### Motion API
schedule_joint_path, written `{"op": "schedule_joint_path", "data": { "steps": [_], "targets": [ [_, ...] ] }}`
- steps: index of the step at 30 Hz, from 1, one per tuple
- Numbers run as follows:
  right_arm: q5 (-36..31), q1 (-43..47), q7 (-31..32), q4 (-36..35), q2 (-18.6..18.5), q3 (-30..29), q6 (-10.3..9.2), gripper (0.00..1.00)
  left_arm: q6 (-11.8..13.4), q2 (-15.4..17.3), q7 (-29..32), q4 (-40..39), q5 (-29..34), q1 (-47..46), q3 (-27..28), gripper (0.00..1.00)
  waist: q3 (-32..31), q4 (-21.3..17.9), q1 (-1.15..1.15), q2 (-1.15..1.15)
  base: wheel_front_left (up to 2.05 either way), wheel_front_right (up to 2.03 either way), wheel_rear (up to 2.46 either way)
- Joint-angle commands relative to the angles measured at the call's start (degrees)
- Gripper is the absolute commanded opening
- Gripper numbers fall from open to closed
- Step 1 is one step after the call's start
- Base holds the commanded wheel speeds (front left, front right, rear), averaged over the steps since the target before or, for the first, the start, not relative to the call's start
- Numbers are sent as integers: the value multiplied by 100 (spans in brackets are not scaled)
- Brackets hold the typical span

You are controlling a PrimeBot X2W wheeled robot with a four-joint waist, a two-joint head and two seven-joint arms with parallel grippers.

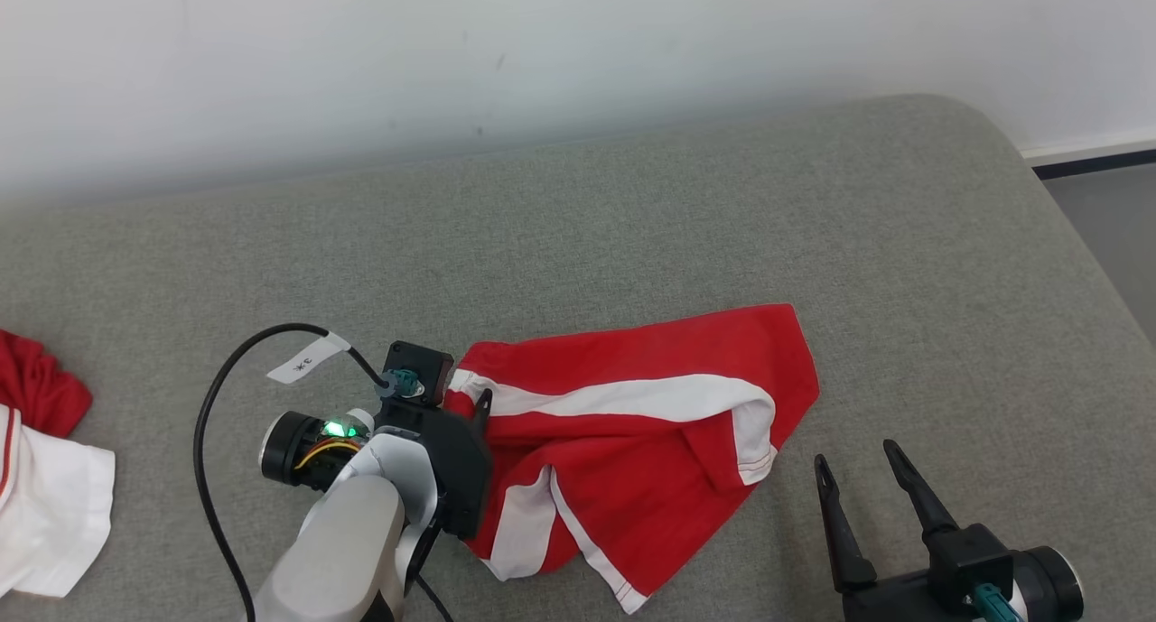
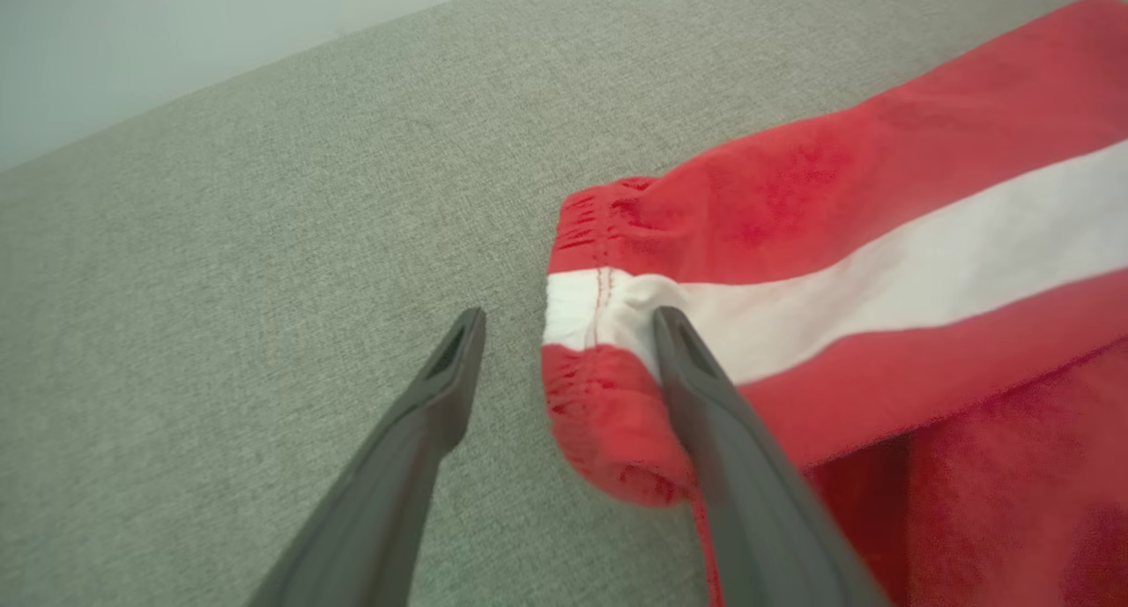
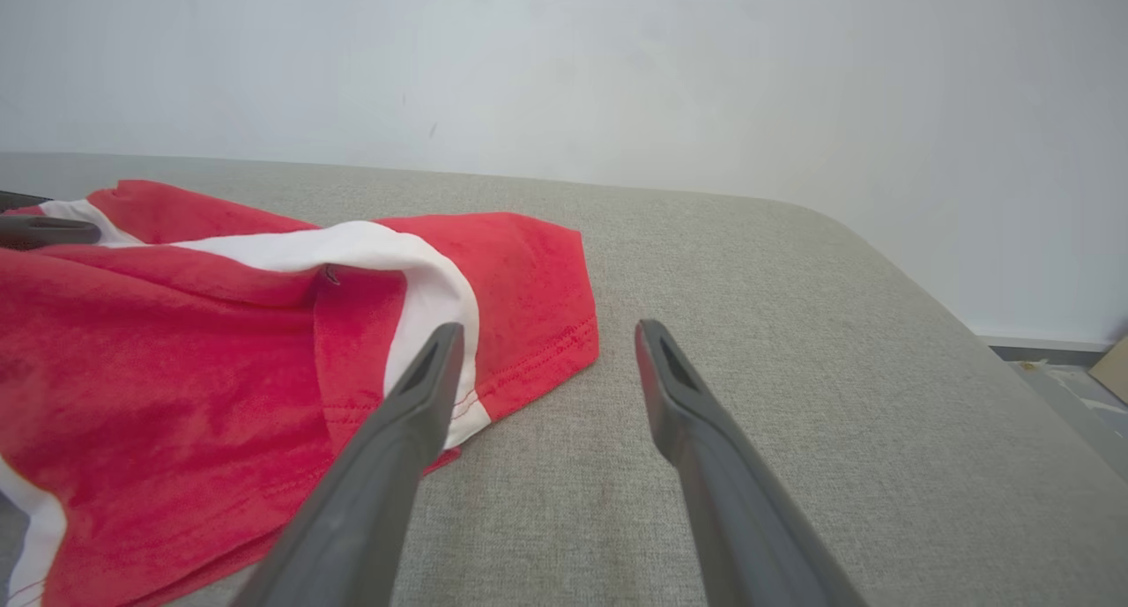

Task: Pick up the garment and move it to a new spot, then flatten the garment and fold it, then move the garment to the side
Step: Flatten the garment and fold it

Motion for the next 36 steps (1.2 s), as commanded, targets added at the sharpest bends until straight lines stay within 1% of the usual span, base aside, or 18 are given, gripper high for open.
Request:
{"op": "schedule_joint_path", "data": {
  "steps": [1,2,3,4,12,16,18,21,23,26,27,28,30,32,34,36],
  "targets": [
    [24,63,-7,-24,10,2,-13,100,26,-5,-59,-42,-34,69,-2,73,-34,30,0,0,0,0,0],
    [27,73,-7,-26,10,8,-13,100,36,-5,-80,-73,-46,94,-6,48,-49,39,0,0,0,0,0],
    [30,78,-7,-28,10,11,-13,100,27,-6,-110,-105,-77,128,-8,12,-62,51,0,0,0,0,0],
    [31,77,-7,-29,10,9,-13,100,21,-6,-141,-142,-114,163,-2,0,-74,64,0,0,0,0,0],
    [73,109,-7,7,10,34,-13,100,-14,11,-518,-540,-220,422,-20,0,-113,164,0,0,0,0,0],
    [99,117,-7,-2,10,58,-13,100,43,98,-804,-956,-270,704,21,0,-132,198,0,0,0,0,0],
    [110,118,-7,-20,9,22,-13,100,22,113,-873,-1239,-339,946,23,0,-124,239,0,0,0,0,0],
    [96,152,-6,-38,10,-49,-13,100,-23,122,-698,-1655,-438,1416,-102,0,-103,330,0,0,0,0,0],
    [68,151,-6,-33,10,-76,-13,100,-49,113,-462,-1958,-514,1719,-233,0,-81,388,0,0,0,0,0],
    [46,132,-6,-22,10,-105,-13,100,-88,135,-173,-2466,-613,2109,-373,50,-64,460,0,0,0,0,0],
    [40,126,-6,-16,10,-107,-13,100,-46,181,-130,-2665,-610,2209,-378,92,-66,475,0,0,0,0,0],
    [34,117,-7,-11,10,-103,-13,100,33,250,-104,-2858,-600,2277,-334,100,-71,487,0,0,0,0,0],
    [31,110,-6,0,9,-109,-13,100,319,499,-173,-3287,-348,2303,-222,100,-95,517,0,0,0,0,0],
    [30,109,-6,15,11,-105,-13,100,571,630,-221,-3604,-230,2322,-99,100,-120,535,0,0,0,0,0],
    [41,107,-6,36,8,-75,-13,100,710,763,-142,-3793,-160,2335,-6,100,-140,533,0,0,0,0,0],
    [66,90,-6,49,9,-39,-13,100,782,817,-98,-3854,-198,2295,82,100,-143,520,0,0,0,0,0]
  ]
}}
